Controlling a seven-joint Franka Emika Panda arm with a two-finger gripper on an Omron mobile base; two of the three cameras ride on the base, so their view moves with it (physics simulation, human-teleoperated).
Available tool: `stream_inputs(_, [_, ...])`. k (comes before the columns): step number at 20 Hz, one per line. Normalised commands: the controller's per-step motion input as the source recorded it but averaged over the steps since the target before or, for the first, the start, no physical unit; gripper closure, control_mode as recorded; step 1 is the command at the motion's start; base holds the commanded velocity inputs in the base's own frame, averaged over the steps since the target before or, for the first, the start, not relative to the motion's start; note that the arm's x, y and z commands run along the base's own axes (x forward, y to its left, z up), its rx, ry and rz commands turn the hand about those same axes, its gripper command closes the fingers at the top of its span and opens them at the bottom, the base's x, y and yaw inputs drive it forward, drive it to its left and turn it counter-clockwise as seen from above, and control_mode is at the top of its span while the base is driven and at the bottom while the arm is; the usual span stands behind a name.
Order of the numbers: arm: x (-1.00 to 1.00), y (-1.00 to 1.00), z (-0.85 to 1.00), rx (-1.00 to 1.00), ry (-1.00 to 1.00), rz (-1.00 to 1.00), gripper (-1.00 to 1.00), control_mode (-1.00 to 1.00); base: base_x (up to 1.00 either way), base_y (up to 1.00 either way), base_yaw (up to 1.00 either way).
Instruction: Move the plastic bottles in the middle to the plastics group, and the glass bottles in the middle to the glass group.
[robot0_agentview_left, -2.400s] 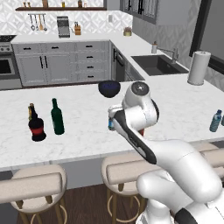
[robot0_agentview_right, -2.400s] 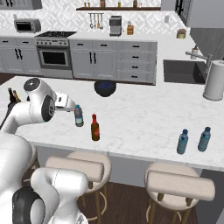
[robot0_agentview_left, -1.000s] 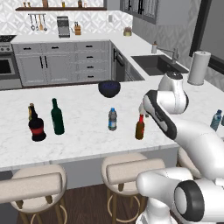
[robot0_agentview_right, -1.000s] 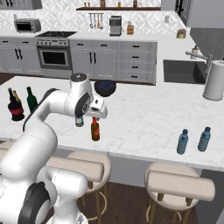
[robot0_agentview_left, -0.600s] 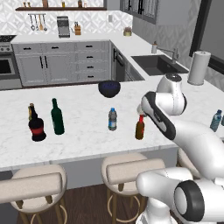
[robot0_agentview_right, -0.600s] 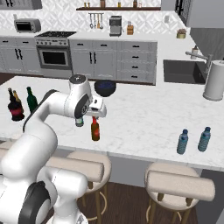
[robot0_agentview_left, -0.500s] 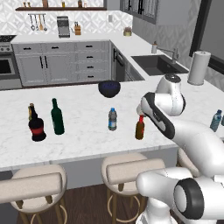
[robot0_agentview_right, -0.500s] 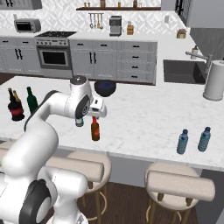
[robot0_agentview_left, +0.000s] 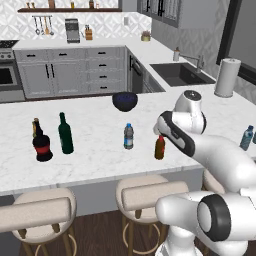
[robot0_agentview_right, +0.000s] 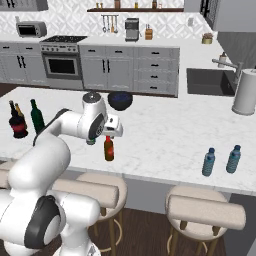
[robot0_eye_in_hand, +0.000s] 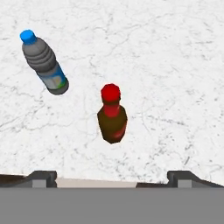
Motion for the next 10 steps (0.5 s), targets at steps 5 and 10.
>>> stream_inputs(5, [0.0,0.11,-0.17,-0.04,-0.05,0.0,-1.0,-1.0,0.0,0.0,0.0])
stream_inputs(10, [0.09,0.08,-0.15,-0.01,-0.05,0.0,-1.0,-1.0,0.0,0.0,0.0])
